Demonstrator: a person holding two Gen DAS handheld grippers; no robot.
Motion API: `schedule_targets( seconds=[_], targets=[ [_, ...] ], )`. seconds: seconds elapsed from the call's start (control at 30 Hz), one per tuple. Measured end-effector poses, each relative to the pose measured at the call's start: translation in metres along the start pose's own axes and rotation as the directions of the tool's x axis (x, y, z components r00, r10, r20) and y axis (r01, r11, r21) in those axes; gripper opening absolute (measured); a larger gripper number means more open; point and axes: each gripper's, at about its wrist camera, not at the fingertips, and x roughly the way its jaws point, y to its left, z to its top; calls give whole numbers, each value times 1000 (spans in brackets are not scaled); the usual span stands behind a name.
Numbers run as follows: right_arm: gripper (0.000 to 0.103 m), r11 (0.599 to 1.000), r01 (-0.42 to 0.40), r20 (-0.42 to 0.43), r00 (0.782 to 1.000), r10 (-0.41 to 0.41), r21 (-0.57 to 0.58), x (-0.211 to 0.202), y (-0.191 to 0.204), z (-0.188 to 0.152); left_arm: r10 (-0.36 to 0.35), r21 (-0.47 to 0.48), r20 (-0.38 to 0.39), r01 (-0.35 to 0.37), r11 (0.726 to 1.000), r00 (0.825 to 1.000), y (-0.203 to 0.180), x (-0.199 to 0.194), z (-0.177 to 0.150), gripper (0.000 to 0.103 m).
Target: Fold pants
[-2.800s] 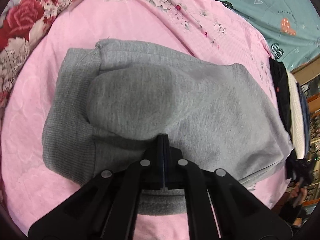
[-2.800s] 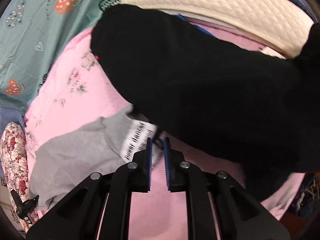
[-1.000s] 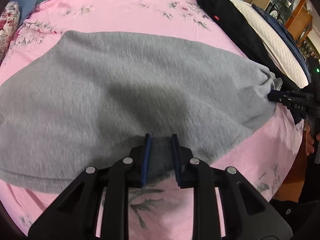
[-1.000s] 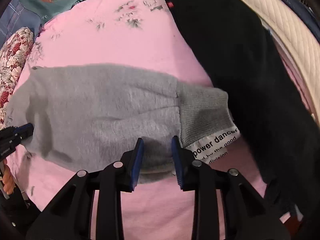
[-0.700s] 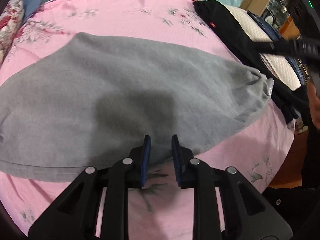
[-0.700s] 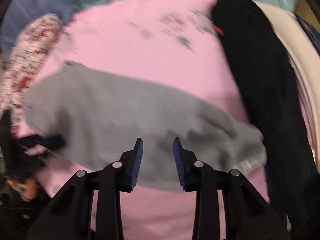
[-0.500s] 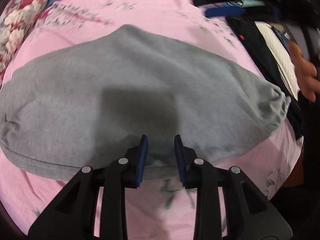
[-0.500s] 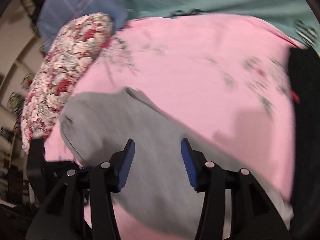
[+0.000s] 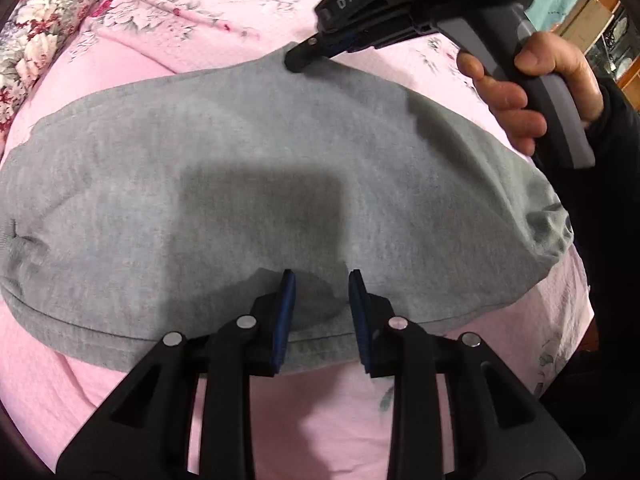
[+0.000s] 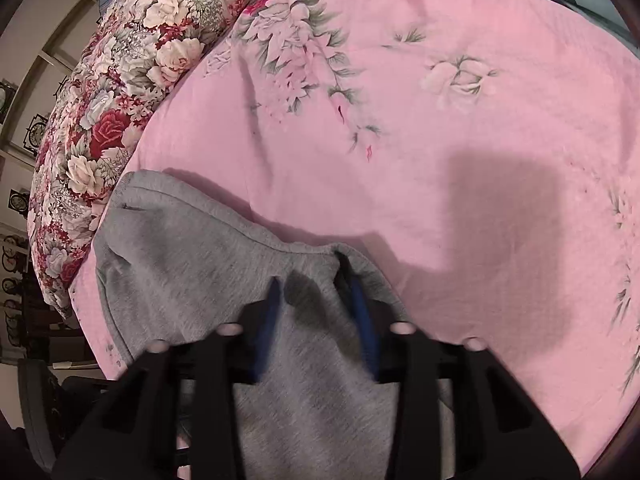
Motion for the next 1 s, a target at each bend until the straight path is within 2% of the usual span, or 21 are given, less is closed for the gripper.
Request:
schedule_targets(
  seconds=[0.03,0.17,0.27,0.37,0.4,0.43,0.47,0.5,0.53,0.6,0.67,0.7,0.77,0.8,0.83,0.87,1.0],
  targets=[
    [7,1000,4,6,1000,-4,9,3,0,1,7,-6,4,-7,1000,1000,3,-1,1,28],
    [5,997,44,79,996,-50,69,-3,-5,7,44,-36,-12,-45,998,999,15,4,5,28],
    [5,995,72,36,997,-75,66,12,-6,13,33,-40,-13,-33,999,999,19,9,7,28],
    [8,996,80,41,996,-82,39,19,-7,12,37,-28,-23,-38,999,999,15,3,10,28],
    [14,996,82,41,996,-83,33,16,-7,12,40,-25,-20,-40,999,999,11,0,14,28],
    [27,996,83,40,996,-85,38,12,-7,11,45,-20,-8,-45,999,999,11,-6,19,29],
    [34,995,88,40,995,-90,50,3,-8,9,49,-13,13,-49,999,999,9,-15,27,29],
    [43,993,98,59,993,-102,62,-9,-9,4,46,-11,29,-45,999,999,8,-21,35,34],
    [45,992,108,90,989,-114,63,-23,-8,-1,33,-9,47,-33,999,998,5,-27,46,42],
    [45,991,133,144,980,-136,32,-56,-3,-21,15,-2,61,-15,1000,998,1,-27,66,48],
    [45,988,150,179,972,-153,29,-82,-1,-49,4,2,36,-4,1000,999,-4,-11,90,46],
    [45,988,151,189,970,-154,30,-91,0,-66,-20,6,15,20,1000,1000,-8,0,100,43],
    [36,986,165,190,967,-166,24,-101,2,-101,-61,27,-36,62,998,998,-17,26,122,30],
    [25,986,166,179,970,-167,21,-102,5,-119,-52,36,-62,54,998,997,-18,39,128,22],
    [20,987,159,165,973,-160,22,-99,8,-135,-28,38,-91,31,999,995,-20,55,134,22],
    [19,989,145,150,978,-148,29,-95,11,-153,-12,36,-108,16,999,994,-21,66,138,22],
    [19,984,160,111,979,-168,78,-70,16,-196,7,29,-89,-4,1000,996,-23,74,150,21]
  ],
)
